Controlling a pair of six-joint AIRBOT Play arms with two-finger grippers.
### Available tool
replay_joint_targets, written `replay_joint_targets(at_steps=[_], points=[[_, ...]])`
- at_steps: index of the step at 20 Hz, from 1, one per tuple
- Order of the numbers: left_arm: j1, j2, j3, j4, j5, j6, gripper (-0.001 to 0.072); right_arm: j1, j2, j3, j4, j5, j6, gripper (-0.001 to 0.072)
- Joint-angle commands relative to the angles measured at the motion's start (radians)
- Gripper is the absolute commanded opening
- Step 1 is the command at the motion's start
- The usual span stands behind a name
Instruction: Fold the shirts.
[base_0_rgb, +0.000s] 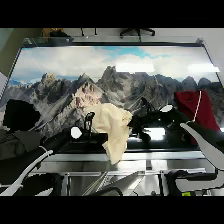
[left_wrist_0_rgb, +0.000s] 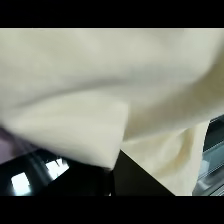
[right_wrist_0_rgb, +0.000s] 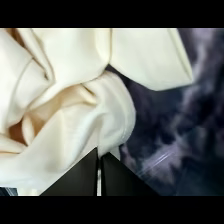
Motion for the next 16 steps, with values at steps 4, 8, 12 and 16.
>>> replay_joint_targets(at_steps=[4, 8, 12, 16], points=[[-0.003, 0.005, 0.238, 0.042, -0.130, 0.028, 0.0018, 0.000, 0.161, 0.095, 0.017, 0.105, -0.049, 0.0018], [-0.002, 0.217, 0.480, 0.094, -0.250, 0.031, 0.0016, 0.000, 0.376, 0.315, 0.017, 0.133, -0.048, 0.0017], [-0.003, 0.378, 0.859, 0.164, -0.320, 0.024, 0.0015, 0.001, 0.521, 0.658, -0.031, 0.163, -0.050, 0.0017], [-0.003, 0.401, 1.235, 0.294, -0.401, 0.005, 0.0016, 0.001, 0.536, 1.012, -0.154, 0.161, -0.048, 0.0017]])
